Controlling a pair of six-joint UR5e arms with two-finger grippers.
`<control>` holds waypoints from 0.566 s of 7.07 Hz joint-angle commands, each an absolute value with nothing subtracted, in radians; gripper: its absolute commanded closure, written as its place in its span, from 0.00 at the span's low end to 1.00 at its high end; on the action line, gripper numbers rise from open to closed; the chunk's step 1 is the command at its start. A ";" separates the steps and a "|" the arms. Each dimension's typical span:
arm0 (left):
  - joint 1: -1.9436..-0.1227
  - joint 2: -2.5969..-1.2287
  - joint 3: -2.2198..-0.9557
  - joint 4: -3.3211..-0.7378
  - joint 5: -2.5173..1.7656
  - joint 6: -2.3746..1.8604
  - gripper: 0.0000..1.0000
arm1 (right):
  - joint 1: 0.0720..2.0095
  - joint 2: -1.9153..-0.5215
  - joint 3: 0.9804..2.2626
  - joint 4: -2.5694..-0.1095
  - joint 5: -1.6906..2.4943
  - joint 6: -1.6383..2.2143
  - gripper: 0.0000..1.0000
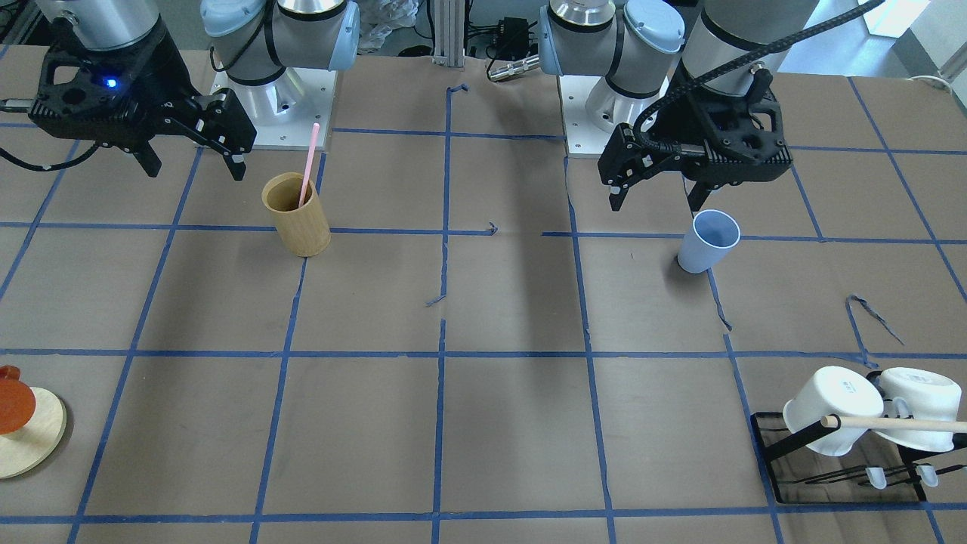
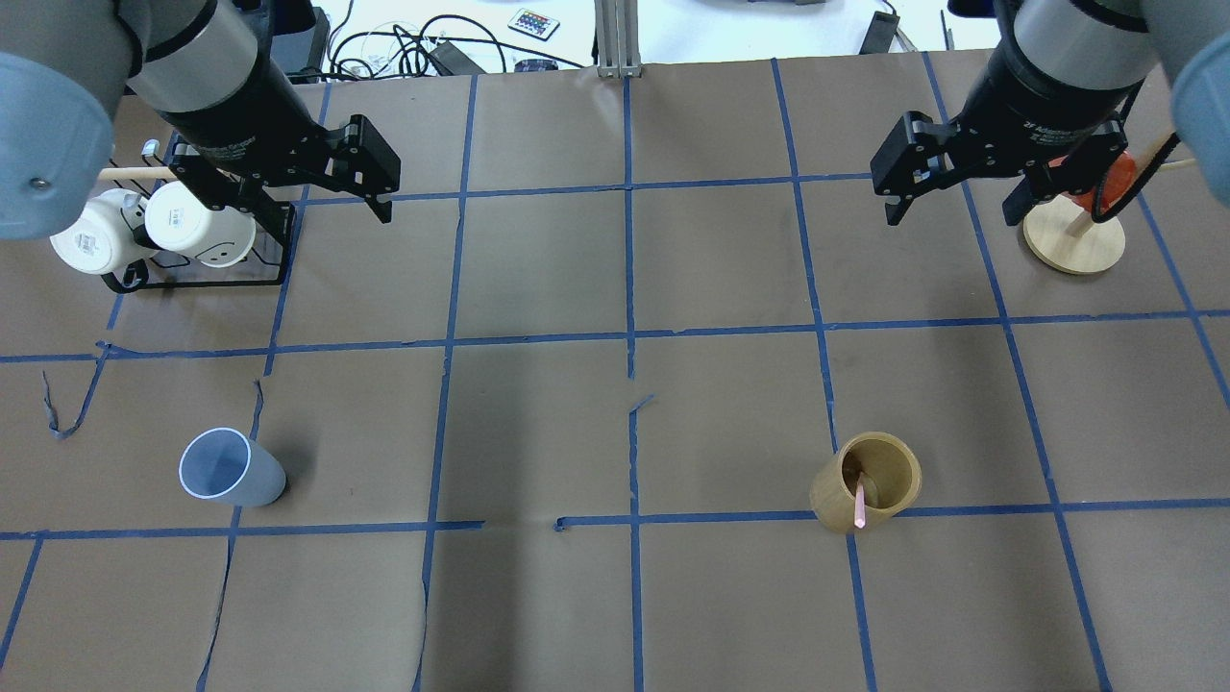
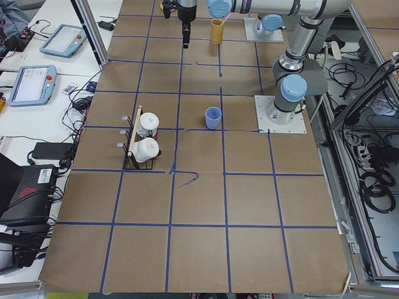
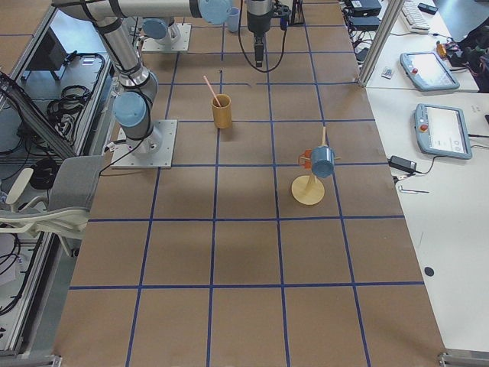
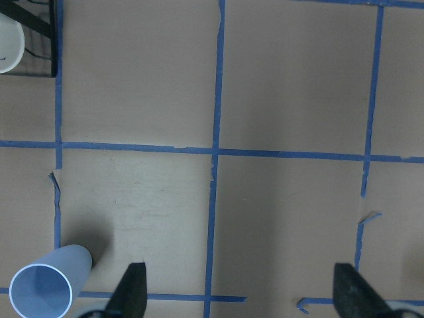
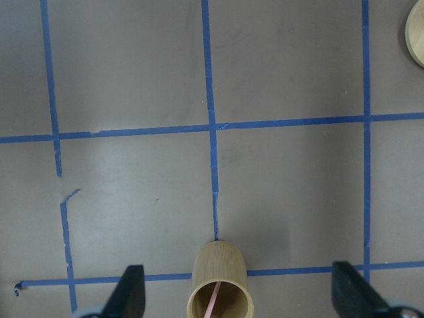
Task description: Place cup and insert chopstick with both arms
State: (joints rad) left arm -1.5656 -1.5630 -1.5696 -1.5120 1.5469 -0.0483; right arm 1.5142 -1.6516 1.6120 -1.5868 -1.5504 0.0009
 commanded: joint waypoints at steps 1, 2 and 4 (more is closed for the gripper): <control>-1.562 -1.563 -1.572 -1.511 1.546 -0.046 0.00 | 1.516 -1.651 1.612 -1.585 -1.552 0.012 0.00; -1.562 -1.562 -1.572 -1.511 1.546 -0.046 0.00 | 1.516 -1.651 1.612 -1.588 -1.540 0.014 0.00; -1.549 -1.560 -1.574 -1.516 1.548 -0.041 0.00 | 1.516 -1.646 1.612 -1.576 -1.555 0.014 0.00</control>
State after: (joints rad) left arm -1.5586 -1.5619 -1.5728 -1.5121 1.5466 -0.0449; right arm 1.5156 -1.6492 1.6122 -1.5839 -1.5455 0.0136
